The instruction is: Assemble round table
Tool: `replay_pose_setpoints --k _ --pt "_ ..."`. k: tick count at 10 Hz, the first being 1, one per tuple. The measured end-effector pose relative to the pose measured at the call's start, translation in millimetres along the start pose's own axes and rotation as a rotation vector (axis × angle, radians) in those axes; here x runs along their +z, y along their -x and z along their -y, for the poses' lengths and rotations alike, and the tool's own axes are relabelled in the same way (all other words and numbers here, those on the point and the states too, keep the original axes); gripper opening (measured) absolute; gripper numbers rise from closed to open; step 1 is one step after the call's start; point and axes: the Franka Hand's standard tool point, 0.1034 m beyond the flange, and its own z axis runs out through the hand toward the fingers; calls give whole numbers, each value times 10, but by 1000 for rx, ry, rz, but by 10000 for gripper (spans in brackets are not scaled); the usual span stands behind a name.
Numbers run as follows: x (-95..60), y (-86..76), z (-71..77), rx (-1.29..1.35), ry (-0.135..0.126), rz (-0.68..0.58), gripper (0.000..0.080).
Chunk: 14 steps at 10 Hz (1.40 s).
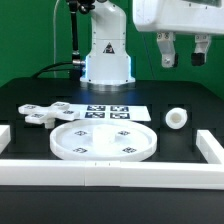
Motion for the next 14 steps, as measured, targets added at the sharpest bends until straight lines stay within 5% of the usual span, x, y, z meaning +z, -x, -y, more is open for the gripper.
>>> replay_pose_setpoints --k 5,10,14 --pt "24 27 -13 -20 -3 2 649" --pt "483 880 -425 -148 -30 34 649" --pt "574 953 -441 -146 -42 44 649"
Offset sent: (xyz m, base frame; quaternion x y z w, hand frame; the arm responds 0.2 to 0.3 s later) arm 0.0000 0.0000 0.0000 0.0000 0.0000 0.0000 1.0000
